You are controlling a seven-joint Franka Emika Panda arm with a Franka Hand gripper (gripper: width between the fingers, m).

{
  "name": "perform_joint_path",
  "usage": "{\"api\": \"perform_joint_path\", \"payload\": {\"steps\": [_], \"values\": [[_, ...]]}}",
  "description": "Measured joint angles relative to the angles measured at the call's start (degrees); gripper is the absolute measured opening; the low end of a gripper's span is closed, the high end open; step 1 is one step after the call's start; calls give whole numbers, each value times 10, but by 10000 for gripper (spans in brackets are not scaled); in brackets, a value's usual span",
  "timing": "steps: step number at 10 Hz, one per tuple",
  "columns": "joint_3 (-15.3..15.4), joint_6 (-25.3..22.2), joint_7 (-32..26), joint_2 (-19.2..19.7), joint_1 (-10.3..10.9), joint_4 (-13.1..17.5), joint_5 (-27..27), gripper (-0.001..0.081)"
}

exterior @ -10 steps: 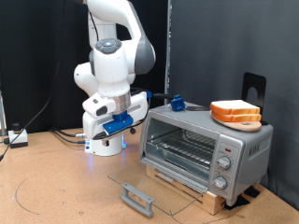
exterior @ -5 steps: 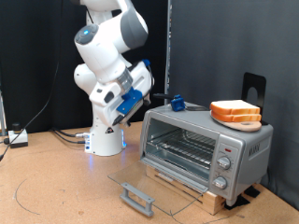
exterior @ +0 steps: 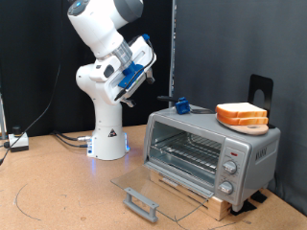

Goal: Make a piece of toast with the oven

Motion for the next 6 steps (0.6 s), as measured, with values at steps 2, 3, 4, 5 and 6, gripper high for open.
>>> {"api": "perform_joint_path", "payload": {"steps": [2,3,4,5,6], "values": [[0,0,-76,-10,17,0,64,807],[0,-4,-120,-23,29,0,96,807],[-1,-28,-156,-35,40,2,109,807],[1,-52,-200,-48,51,5,106,807],[9,-55,-242,-63,58,4,89,807]]}}
